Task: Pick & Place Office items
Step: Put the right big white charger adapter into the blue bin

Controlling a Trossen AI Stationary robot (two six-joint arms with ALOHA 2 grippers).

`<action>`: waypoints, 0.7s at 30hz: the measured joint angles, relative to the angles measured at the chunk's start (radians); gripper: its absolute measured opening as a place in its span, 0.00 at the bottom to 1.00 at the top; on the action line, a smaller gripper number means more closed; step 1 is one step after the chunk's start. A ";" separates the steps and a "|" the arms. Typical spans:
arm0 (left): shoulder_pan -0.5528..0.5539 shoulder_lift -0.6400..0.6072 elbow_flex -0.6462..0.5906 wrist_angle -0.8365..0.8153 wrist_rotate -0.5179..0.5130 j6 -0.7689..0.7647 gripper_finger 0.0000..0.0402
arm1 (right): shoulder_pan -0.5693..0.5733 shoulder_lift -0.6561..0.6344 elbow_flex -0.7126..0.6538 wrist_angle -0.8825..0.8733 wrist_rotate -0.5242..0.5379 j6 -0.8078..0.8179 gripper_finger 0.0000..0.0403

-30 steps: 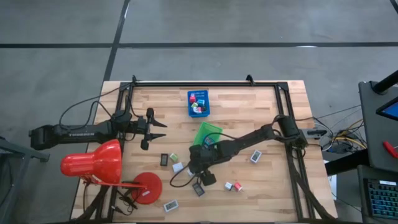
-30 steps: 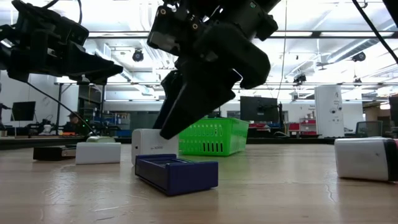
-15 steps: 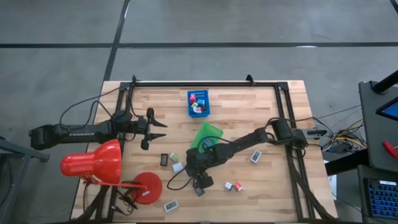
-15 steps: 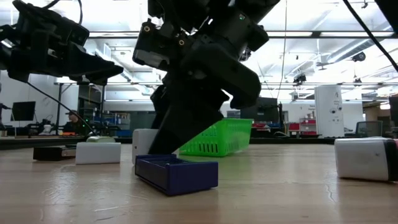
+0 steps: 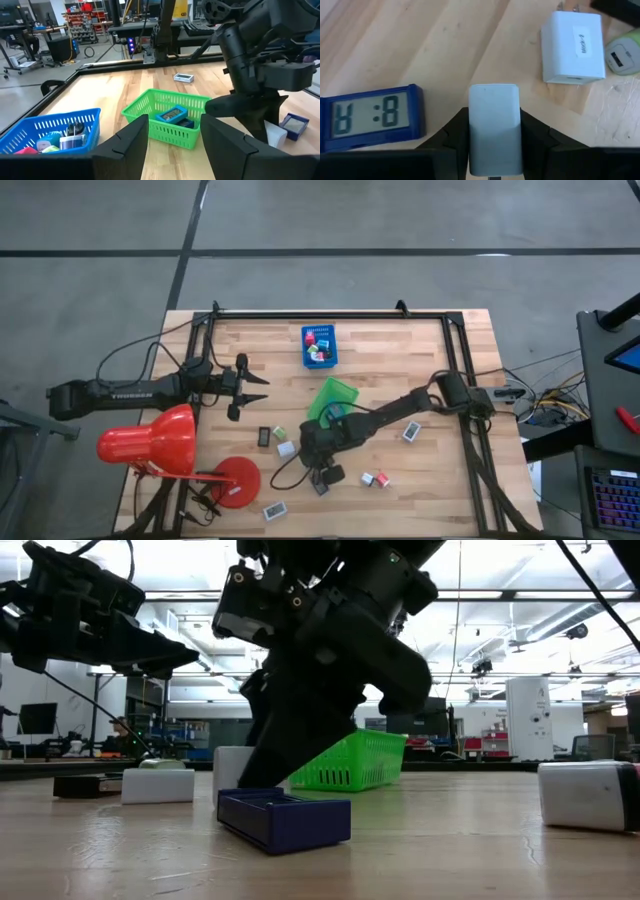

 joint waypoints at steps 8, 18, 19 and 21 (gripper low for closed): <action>0.000 0.000 0.000 0.000 0.000 0.000 0.46 | 0.015 -0.013 0.000 0.029 0.032 -0.006 0.28; 0.000 0.000 0.000 -0.001 0.000 0.001 0.46 | 0.019 -0.021 0.000 0.262 -0.010 -0.085 0.28; 0.000 0.000 0.000 -0.001 0.000 0.001 0.46 | 0.019 -0.021 -0.001 0.287 -0.011 -0.093 0.28; 0.000 0.000 -0.002 0.000 0.000 0.003 0.46 | 0.018 -0.021 -0.002 0.346 -0.021 -0.107 0.28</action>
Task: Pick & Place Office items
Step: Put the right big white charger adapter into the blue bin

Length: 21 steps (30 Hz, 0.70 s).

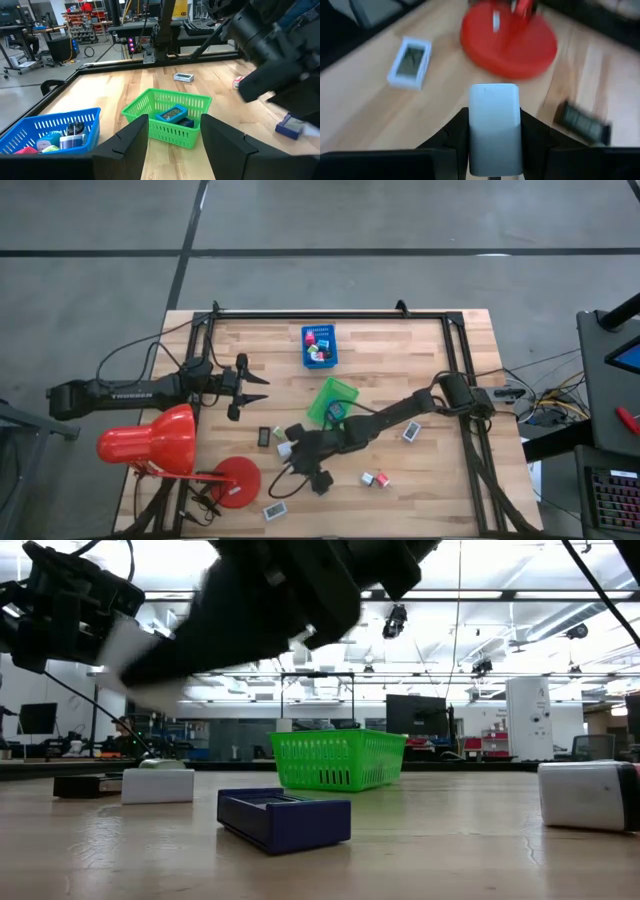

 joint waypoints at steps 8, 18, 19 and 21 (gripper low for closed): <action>0.000 0.000 -0.010 0.000 -0.004 0.004 0.46 | -0.040 0.000 -0.010 0.280 -0.166 -0.041 0.28; 0.000 0.000 -0.013 0.000 -0.005 -0.004 0.46 | -0.115 0.000 -0.085 0.544 -0.484 0.015 0.28; 0.000 0.000 -0.013 0.000 -0.005 -0.004 0.46 | -0.125 0.000 -0.095 0.563 -0.505 0.020 0.28; 0.000 0.000 -0.013 0.000 -0.007 -0.004 0.46 | -0.149 -0.001 -0.114 0.594 -0.550 0.038 0.28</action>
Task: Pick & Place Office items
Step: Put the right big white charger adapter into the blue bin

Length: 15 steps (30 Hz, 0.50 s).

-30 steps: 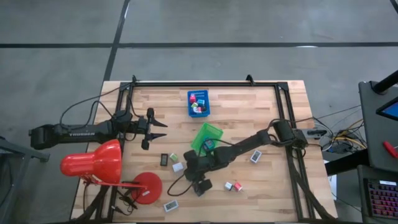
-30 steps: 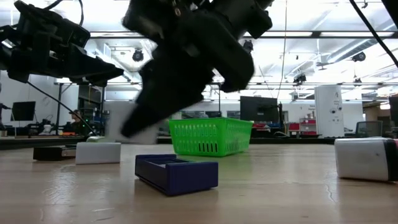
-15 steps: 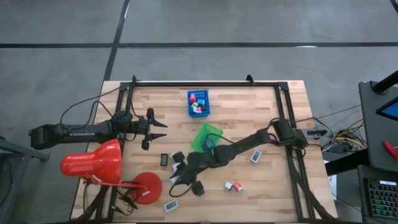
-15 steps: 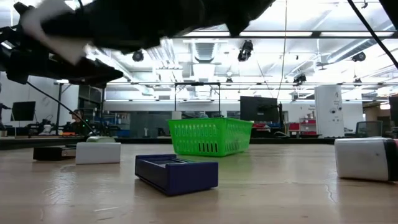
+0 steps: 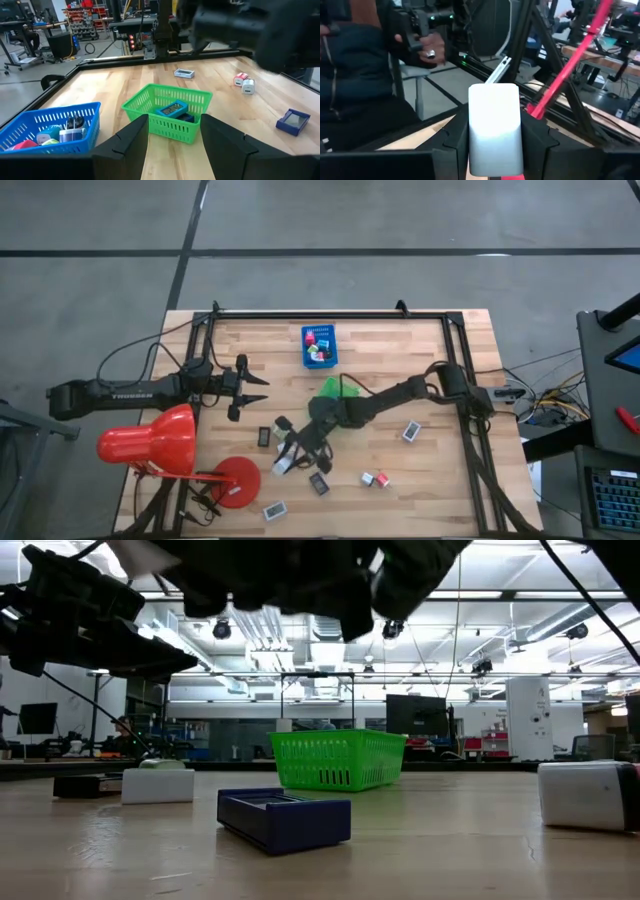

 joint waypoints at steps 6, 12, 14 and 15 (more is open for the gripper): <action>0.000 0.000 0.000 0.000 0.000 -0.003 0.46 | -0.081 -0.034 -0.089 0.112 -0.042 0.044 0.28; 0.000 0.000 0.000 0.004 0.000 -0.003 0.46 | -0.172 -0.118 -0.219 0.147 -0.045 0.047 0.28; 0.000 0.000 -0.001 0.010 0.000 -0.007 0.46 | -0.200 -0.149 -0.264 0.171 -0.035 0.043 0.28; 0.000 0.000 -0.001 0.013 0.000 -0.009 0.46 | -0.214 -0.164 -0.291 0.190 -0.035 0.042 0.28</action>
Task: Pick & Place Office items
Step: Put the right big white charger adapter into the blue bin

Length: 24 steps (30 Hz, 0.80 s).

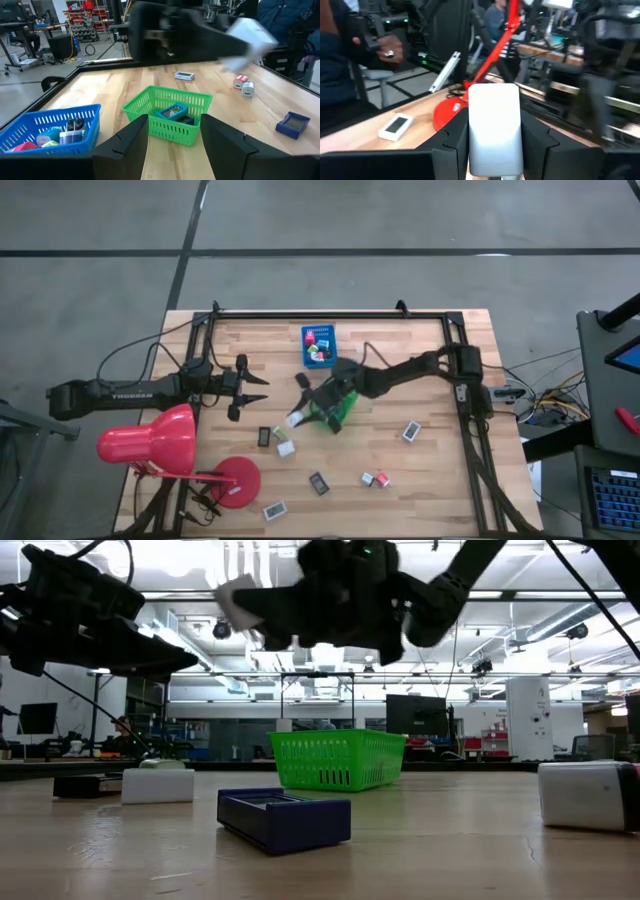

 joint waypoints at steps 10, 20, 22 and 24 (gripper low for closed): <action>0.000 0.007 0.000 0.055 -0.038 -0.037 0.46 | -0.131 -0.131 -0.213 0.168 0.086 0.034 0.28; -0.002 0.047 0.000 0.200 -0.147 -0.091 0.46 | -0.184 -0.128 -0.244 0.210 0.315 0.056 0.28; -0.004 0.063 0.000 0.220 -0.173 -0.091 0.46 | -0.187 -0.128 -0.245 0.212 0.370 0.047 0.28; -0.004 0.082 0.000 0.235 -0.198 -0.091 0.46 | -0.192 -0.128 -0.247 0.211 0.425 0.052 0.28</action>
